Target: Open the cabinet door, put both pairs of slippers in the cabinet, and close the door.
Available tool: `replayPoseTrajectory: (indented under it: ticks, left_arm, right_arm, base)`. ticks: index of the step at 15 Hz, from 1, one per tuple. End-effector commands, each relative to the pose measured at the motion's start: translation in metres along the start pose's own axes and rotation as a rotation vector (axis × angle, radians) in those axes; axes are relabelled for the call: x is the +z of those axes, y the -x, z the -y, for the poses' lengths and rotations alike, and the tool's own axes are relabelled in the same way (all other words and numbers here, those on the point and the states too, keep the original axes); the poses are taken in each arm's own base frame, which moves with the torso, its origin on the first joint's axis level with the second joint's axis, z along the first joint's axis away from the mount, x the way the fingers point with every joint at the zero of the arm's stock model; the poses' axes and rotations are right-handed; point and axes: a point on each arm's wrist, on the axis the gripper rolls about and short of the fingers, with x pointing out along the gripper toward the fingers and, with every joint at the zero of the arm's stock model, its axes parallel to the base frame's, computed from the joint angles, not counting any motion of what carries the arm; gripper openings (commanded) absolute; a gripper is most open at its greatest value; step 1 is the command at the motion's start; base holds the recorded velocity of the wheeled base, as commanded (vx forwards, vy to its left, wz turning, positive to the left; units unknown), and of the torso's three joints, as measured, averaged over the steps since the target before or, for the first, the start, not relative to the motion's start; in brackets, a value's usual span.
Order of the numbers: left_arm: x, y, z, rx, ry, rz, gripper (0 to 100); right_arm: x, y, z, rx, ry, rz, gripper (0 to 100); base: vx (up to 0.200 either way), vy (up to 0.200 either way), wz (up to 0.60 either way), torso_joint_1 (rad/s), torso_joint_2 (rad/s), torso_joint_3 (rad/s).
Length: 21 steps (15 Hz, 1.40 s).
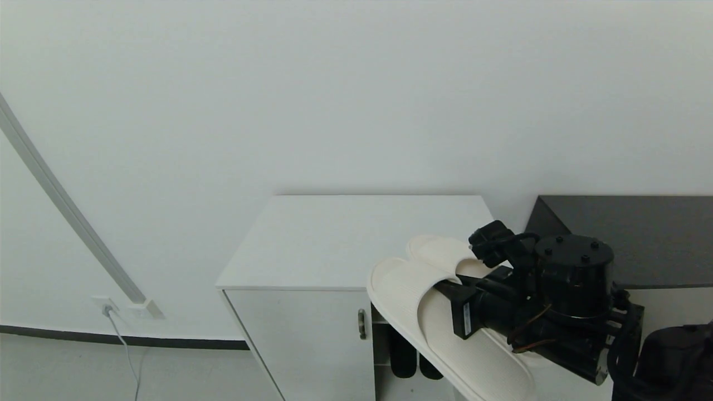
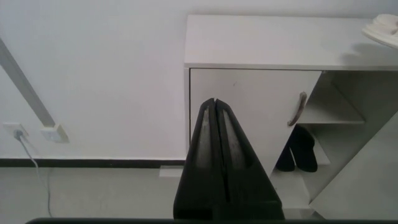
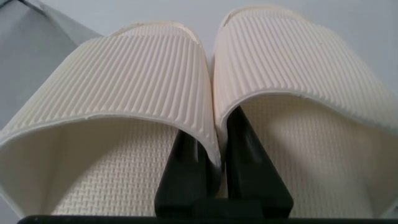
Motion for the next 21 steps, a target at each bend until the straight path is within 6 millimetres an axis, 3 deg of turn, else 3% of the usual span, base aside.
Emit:
replayPoseTrajectory:
  ticks: [1, 4, 12, 21]
  left_arm:
    - [0.0, 0.0, 0.0, 0.001, 0.0, 0.001, 0]
    - [0.0, 0.0, 0.0, -0.001, 0.0, 0.001, 0]
    - [0.0, 0.0, 0.0, -0.001, 0.0, 0.001, 0]
    - [0.0002, 0.0, 0.0, 0.002, 0.001, 0.002, 0]
  right_arm:
    - [-0.0002, 0.0, 0.0004, -0.001, 0.0, -0.001, 0]
    - [-0.001, -0.0007, 0.0004, -0.002, 0.0, -0.004, 0]
    - [-0.0021, -0.0007, 0.0009, -0.002, -0.002, -0.007, 0]
    - [-0.0075, 0.0001, 0.005, -0.015, -0.001, -0.028, 0]
  base:
    - [0.0, 0.0, 0.0, 0.0, 0.0, 0.0]
    - [0.0, 0.0, 0.0, 0.0, 0.0, 0.0]
    - [-0.2, 0.0, 0.0, 0.002, 0.01, 0.002]
    - [0.0, 0.0, 0.0, 0.0, 0.0, 0.0]
